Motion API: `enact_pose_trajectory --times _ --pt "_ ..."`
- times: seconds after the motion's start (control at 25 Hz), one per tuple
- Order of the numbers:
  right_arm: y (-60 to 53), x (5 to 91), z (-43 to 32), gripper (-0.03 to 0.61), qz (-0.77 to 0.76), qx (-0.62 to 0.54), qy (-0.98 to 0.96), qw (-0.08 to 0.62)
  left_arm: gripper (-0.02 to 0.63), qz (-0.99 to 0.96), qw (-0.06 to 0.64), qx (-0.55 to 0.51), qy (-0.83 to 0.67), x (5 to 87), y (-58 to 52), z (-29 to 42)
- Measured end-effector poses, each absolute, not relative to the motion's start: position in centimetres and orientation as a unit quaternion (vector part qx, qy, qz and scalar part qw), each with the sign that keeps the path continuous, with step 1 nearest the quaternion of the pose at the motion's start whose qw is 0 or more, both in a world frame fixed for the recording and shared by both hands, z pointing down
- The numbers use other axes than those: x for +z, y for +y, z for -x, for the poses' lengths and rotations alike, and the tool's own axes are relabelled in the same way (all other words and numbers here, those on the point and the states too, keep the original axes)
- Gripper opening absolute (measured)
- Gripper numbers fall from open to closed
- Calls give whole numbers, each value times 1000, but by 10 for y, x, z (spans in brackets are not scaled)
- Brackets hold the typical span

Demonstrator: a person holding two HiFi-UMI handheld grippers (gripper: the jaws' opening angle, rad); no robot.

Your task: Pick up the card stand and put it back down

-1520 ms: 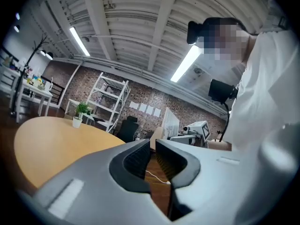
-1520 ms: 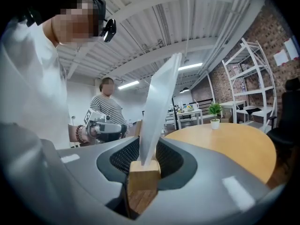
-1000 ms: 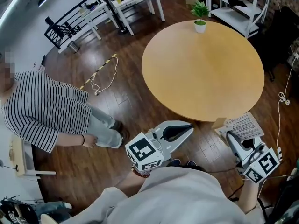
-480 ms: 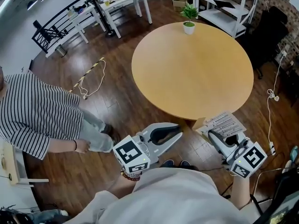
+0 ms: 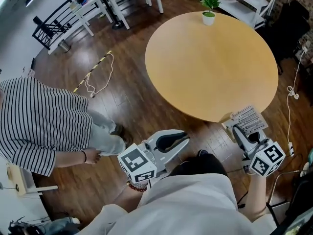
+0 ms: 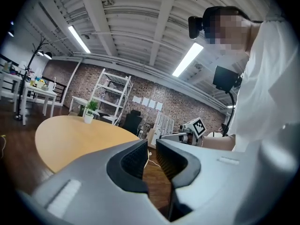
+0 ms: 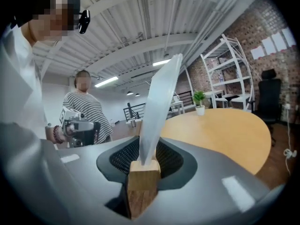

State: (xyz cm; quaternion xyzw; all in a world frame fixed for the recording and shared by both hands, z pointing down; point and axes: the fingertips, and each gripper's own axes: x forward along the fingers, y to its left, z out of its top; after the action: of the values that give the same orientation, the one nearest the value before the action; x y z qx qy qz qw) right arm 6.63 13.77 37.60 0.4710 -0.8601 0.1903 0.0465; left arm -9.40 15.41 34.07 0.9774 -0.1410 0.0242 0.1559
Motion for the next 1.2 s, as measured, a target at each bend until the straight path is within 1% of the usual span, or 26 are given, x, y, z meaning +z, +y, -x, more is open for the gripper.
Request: enact_pose_trajectory --times 0.08,0.2,0.36,0.52,0.72,0.88,1.08,1.2 --pt "122 400 -81 121 -486 211 -847 45 34 -975 163 29 -147 348 135 95" --pt "77 421 -118 121 -491 217 -841 63 34 -973 164 36 -158 350 93 75" --pt "-23 457 -153 122 -474 197 -852 103 34 -966 179 22 -187 354 28 38" --pt "-139 479 -188 122 -478 191 -852 94 34 -959 166 34 -226 352 -47 14" --pt "-253 546 -171 123 -416 172 -879 158 34 -942 181 45 -279 354 -117 23" --pt "-312 585 -162 123 -358 118 -902 213 34 -925 213 41 -312 372 -155 12" --pt "-348 632 -146 123 -324 81 -909 250 34 -902 257 62 -343 417 -178 11" --pt "-347 643 -142 121 -294 82 -918 255 34 -899 264 67 -342 426 -185 9"
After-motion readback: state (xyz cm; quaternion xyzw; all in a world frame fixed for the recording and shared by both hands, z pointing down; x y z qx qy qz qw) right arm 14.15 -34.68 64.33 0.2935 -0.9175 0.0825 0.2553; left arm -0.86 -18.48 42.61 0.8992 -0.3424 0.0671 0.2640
